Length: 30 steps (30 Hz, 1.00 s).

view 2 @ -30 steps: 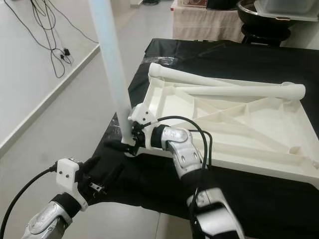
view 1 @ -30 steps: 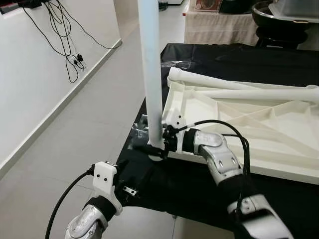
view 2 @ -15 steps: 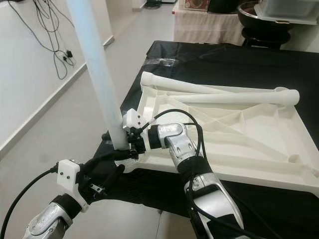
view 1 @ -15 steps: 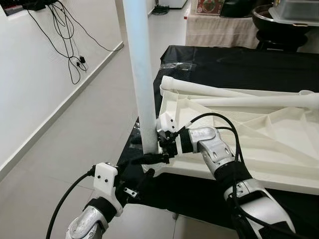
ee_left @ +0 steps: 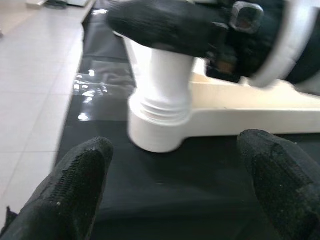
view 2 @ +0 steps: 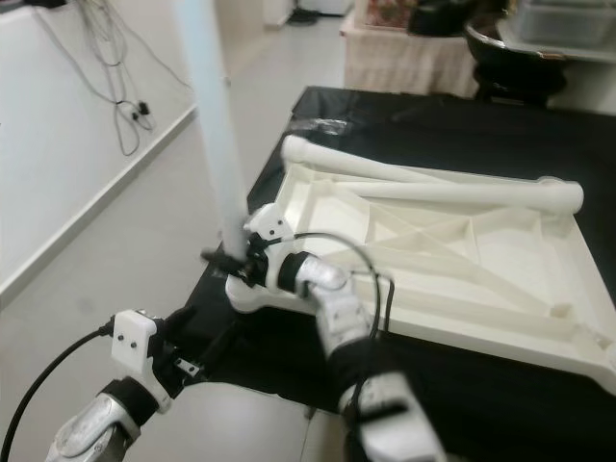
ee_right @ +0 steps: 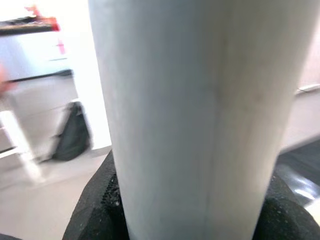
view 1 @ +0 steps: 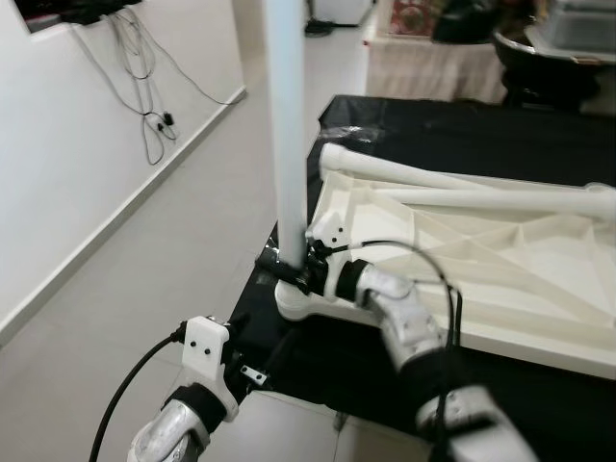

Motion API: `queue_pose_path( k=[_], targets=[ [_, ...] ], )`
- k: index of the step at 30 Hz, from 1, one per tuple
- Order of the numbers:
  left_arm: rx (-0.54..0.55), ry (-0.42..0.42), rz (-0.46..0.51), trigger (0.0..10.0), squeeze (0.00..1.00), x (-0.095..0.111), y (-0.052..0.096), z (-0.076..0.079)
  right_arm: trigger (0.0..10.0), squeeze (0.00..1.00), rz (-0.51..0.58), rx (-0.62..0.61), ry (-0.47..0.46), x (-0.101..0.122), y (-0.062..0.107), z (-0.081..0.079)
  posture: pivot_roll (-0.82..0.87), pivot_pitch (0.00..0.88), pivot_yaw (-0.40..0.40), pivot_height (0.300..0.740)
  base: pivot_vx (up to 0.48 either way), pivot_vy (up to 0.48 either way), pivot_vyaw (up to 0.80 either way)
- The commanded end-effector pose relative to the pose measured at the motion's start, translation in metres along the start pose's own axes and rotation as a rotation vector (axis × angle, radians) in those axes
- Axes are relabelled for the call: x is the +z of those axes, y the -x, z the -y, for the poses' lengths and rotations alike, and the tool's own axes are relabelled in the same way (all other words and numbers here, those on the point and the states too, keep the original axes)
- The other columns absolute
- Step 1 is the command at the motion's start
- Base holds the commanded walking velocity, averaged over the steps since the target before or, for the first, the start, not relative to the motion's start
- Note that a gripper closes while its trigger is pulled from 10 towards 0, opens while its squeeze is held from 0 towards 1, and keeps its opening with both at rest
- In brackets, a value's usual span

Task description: Building children table

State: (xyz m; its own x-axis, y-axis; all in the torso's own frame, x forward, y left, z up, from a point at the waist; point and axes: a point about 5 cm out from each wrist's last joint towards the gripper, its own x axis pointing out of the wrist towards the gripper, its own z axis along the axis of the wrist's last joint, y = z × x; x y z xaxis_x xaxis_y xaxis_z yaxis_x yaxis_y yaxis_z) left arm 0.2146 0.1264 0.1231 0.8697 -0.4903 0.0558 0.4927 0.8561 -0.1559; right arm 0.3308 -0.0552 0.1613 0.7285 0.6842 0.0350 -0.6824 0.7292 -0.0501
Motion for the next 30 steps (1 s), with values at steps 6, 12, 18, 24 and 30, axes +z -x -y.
queue_pose_path(
  k=[6, 12, 18, 24, 30],
  targets=[
    [-0.011, 0.006, -0.011, 10.0, 0.00, -0.001, 0.000, -0.004, 0.0, 0.00, -0.100, -0.083, -0.043, -0.019, 0.004, 0.001, 0.06, 0.139, 0.019, 0.740, 0.000, 0.000, 0.00],
    [0.009, 0.005, 0.002, 10.0, 0.00, 0.000, -0.002, -0.004, 0.0, 0.00, -0.083, -0.066, -0.027, -0.011, -0.007, -0.003, 0.06, 0.131, 0.011, 0.740, 0.000, 0.000, 0.00],
    [0.009, 0.005, 0.004, 10.0, 0.00, 0.000, -0.003, -0.004, 10.0, 0.00, -0.057, 0.112, -0.017, 0.002, -0.010, -0.011, 0.07, 0.127, 0.011, 0.740, 0.000, 0.000, 0.00],
    [0.004, 0.006, 0.003, 10.0, 0.00, 0.000, -0.003, -0.003, 10.0, 1.00, -0.030, 0.390, 0.049, 0.013, -0.009, -0.010, 0.09, 0.127, 0.012, 0.740, 0.000, 0.000, 0.00],
    [0.004, 0.006, 0.003, 10.0, 0.00, 0.000, -0.002, -0.002, 10.0, 1.00, -0.027, 0.563, 0.098, 0.021, -0.010, 0.000, 0.10, 0.131, 0.010, 0.740, 0.000, 0.000, 0.00]
  ],
)
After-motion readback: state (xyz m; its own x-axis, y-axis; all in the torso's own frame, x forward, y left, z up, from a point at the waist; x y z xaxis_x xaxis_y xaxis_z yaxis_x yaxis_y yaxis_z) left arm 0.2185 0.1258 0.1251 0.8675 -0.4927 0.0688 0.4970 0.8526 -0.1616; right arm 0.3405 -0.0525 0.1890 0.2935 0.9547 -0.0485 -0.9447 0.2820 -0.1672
